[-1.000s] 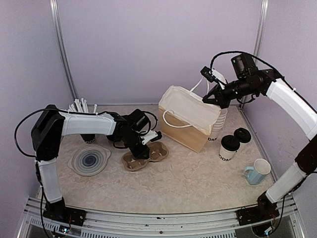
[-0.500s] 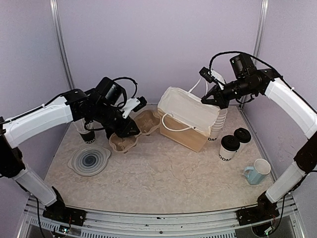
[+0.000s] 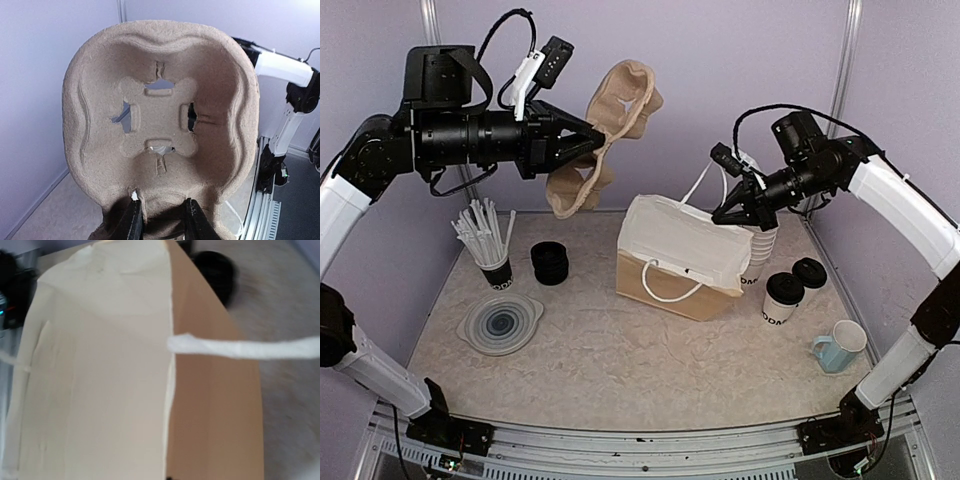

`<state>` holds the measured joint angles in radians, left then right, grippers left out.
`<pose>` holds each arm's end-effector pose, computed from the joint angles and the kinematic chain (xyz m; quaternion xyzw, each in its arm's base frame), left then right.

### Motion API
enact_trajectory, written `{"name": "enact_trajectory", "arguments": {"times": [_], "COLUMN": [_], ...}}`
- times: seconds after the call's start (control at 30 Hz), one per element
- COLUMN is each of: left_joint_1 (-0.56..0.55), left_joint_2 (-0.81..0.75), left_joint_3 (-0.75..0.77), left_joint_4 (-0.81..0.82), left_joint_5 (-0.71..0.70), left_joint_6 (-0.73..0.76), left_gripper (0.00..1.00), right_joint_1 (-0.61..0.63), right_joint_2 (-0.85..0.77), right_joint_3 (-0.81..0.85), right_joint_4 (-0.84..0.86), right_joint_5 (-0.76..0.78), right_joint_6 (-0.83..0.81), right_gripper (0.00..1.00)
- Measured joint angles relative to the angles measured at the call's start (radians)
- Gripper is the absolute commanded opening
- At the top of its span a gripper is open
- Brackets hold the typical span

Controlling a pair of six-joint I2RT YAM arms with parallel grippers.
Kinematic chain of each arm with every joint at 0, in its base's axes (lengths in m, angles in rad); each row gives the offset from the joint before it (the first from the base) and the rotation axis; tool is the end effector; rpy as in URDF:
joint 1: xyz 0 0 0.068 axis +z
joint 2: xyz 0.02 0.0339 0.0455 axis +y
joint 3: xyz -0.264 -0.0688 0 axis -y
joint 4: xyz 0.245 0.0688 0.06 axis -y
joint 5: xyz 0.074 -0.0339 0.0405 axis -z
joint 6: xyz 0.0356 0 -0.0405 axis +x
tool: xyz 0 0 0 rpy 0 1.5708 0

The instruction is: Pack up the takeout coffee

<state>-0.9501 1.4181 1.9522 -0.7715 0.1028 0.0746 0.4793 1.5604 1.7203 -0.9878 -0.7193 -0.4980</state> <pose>0.1520 -0.2189 0.5251 0.4124 0.6685 -0.2984 0.5422 0.2711 0.1673 0.4015 -0.5222 0.7101 0.3248 0.3428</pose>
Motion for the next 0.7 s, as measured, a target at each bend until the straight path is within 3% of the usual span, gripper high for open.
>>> {"name": "enact_trajectory", "arguments": {"times": [0.3, 0.7], "left_joint_1": [-0.08, -0.094], "left_joint_2": [0.066, 0.175], "left_joint_3": [-0.01, -0.168], "left_joint_4": [0.221, 0.303], "left_joint_5": [0.177, 0.32], "left_joint_6": [0.001, 0.005], "left_gripper": [0.23, 0.22], "right_joint_1": [0.082, 0.116], "right_joint_2": [0.0, 0.039], "right_joint_3": [-0.011, -0.016], "right_joint_4": [-0.056, -0.104], "right_joint_5": [-0.074, -0.115], "right_joint_6": [-0.051, -0.092], "right_gripper": [0.0, 0.0]}}
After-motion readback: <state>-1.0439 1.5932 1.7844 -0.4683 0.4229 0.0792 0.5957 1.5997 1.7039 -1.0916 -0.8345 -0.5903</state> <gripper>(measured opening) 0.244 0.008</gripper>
